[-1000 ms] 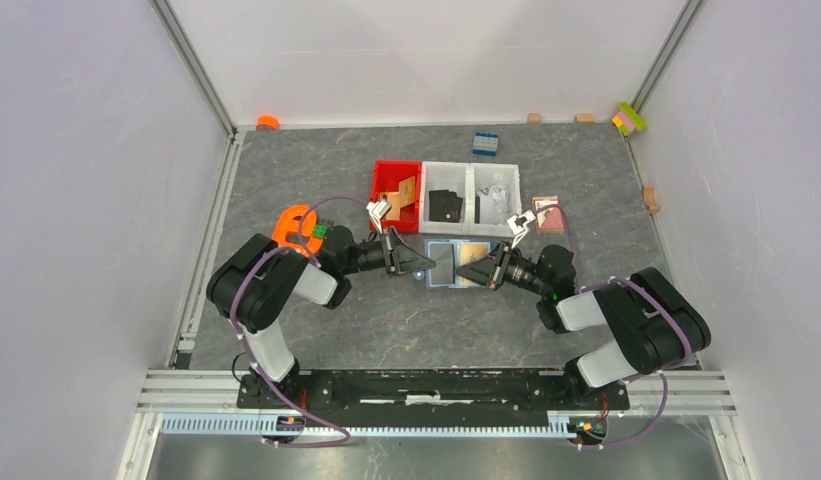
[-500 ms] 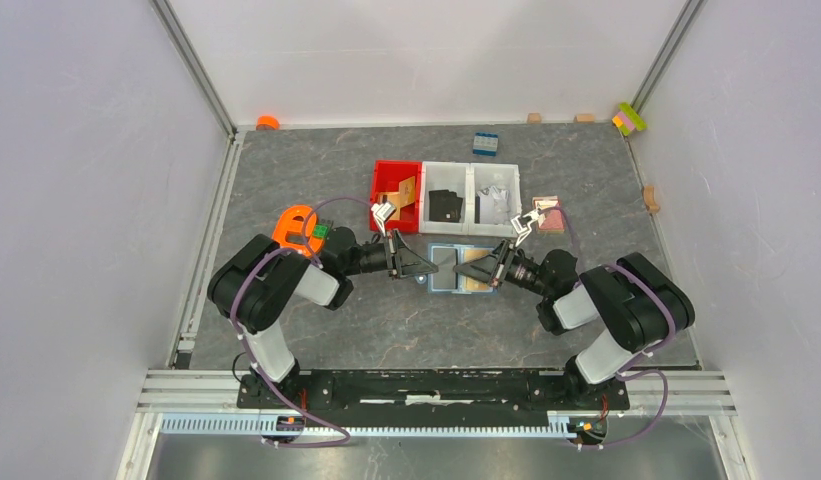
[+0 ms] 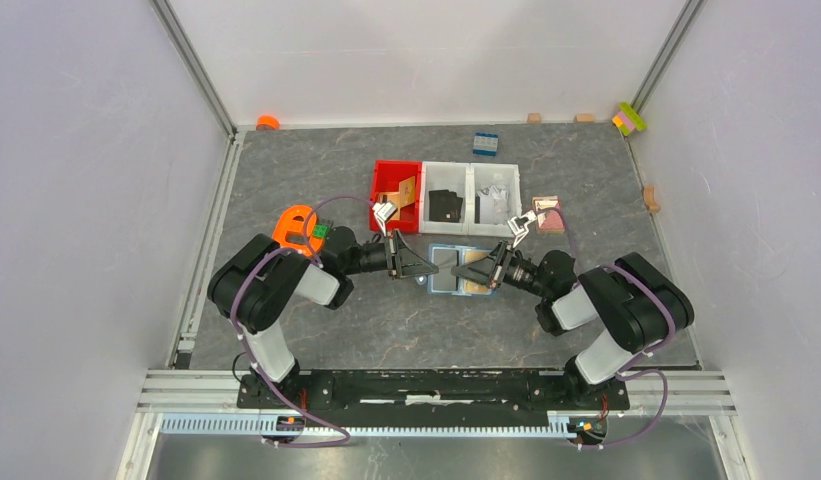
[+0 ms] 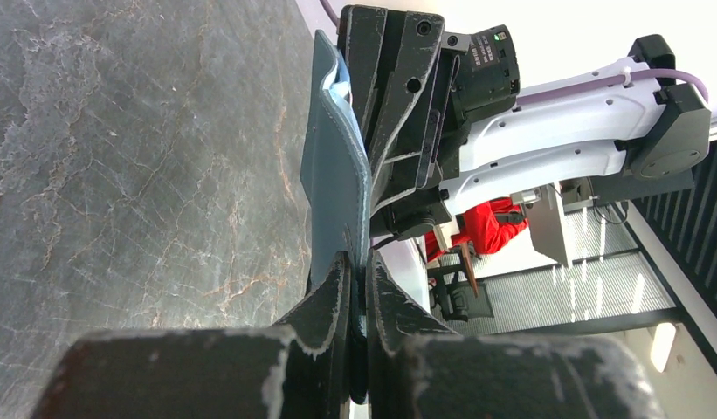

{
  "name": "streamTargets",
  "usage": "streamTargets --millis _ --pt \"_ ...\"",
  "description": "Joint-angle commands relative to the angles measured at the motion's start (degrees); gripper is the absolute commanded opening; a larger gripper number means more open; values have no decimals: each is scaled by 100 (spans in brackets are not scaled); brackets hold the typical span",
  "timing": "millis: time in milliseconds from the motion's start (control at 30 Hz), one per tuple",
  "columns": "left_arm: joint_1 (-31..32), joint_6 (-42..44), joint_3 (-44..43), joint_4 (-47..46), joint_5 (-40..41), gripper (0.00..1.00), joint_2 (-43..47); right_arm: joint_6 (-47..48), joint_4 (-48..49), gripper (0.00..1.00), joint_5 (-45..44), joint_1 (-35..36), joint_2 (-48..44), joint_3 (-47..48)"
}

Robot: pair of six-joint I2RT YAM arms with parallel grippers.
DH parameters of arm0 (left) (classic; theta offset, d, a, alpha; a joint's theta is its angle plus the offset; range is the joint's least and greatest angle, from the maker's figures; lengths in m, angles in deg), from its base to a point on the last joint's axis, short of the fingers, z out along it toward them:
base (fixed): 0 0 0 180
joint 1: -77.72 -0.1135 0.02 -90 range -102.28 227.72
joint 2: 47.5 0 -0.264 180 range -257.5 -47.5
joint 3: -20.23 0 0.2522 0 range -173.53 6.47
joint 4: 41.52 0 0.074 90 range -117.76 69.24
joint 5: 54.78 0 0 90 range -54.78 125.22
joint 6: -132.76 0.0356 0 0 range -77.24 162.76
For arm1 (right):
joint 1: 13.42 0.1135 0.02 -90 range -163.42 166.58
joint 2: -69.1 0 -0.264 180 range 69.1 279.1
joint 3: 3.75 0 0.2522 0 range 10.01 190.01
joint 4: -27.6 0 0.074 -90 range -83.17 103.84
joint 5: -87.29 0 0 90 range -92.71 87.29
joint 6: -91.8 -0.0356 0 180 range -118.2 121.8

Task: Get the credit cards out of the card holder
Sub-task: Remove the credit card from the card holder.

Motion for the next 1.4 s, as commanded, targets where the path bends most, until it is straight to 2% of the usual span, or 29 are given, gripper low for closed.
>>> streamTargets --millis 0,33,133,367,500,667,867,933,1033,1367 --pt "75 -125 -170 -360 -99 2 -30 18 1489 4 217 101 -77 95" --pt "59 -104 -145 -353 -75 4 11 28 1478 0 185 90 -97 70" --pt "-13 67 -39 -150 47 10 190 66 1450 0 100 -43 -154 -55" --pt "-80 615 46 730 298 13 642 -17 1565 0 -109 -426 -225 -356" --pt "-98 723 55 915 353 13 712 -43 1614 0 -155 -521 -266 -427" --pt "-120 721 45 930 337 3 642 -155 1801 0 -119 -535 -221 -418" --pt "-166 810 68 1136 414 3 711 -56 1595 1 -138 -547 -255 -415" --pt "-157 816 57 1153 400 15 708 -5 1489 1 -110 -537 -277 -386" --pt "-137 728 31 977 340 26 622 63 1410 0 -94 -438 -236 -312" --pt "21 509 -119 685 126 35 307 104 1344 2 -24 -176 -65 -134"
